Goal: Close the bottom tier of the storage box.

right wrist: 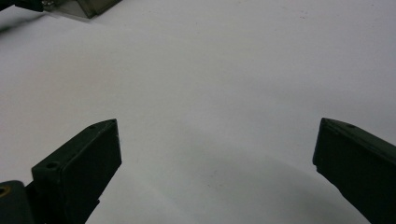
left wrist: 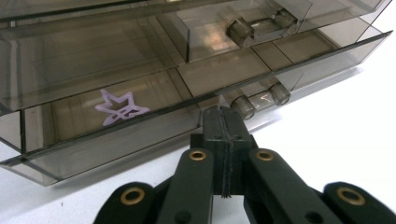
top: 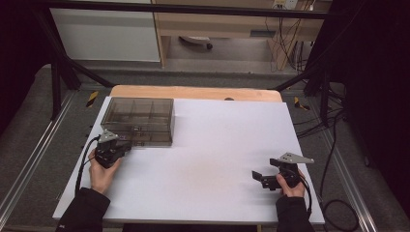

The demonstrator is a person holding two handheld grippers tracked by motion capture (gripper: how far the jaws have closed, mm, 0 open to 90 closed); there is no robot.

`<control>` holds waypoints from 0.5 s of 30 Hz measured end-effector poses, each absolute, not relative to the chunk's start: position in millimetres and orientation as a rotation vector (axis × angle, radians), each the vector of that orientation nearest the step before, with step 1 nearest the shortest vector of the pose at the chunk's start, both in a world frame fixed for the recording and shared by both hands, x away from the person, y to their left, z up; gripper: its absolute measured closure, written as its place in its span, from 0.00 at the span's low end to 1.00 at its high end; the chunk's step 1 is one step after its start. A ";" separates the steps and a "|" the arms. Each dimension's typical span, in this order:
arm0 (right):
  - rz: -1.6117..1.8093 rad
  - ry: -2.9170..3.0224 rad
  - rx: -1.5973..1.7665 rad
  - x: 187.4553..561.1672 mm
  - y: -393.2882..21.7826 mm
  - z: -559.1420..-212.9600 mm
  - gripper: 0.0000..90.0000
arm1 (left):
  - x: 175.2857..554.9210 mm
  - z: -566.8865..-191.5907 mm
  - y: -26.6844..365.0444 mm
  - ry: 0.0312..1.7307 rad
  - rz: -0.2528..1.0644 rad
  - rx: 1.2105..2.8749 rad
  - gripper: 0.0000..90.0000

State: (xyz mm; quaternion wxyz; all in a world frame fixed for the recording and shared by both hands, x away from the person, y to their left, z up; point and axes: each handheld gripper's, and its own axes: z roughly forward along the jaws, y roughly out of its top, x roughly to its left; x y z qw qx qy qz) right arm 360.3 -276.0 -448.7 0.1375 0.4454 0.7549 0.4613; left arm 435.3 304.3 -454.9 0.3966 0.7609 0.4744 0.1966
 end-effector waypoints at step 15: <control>1.335 2.183 1.290 360.3 -276.1 -448.6 0.02 | 439.2 -454.9 304.5 1.207 0.499 1.926 1.00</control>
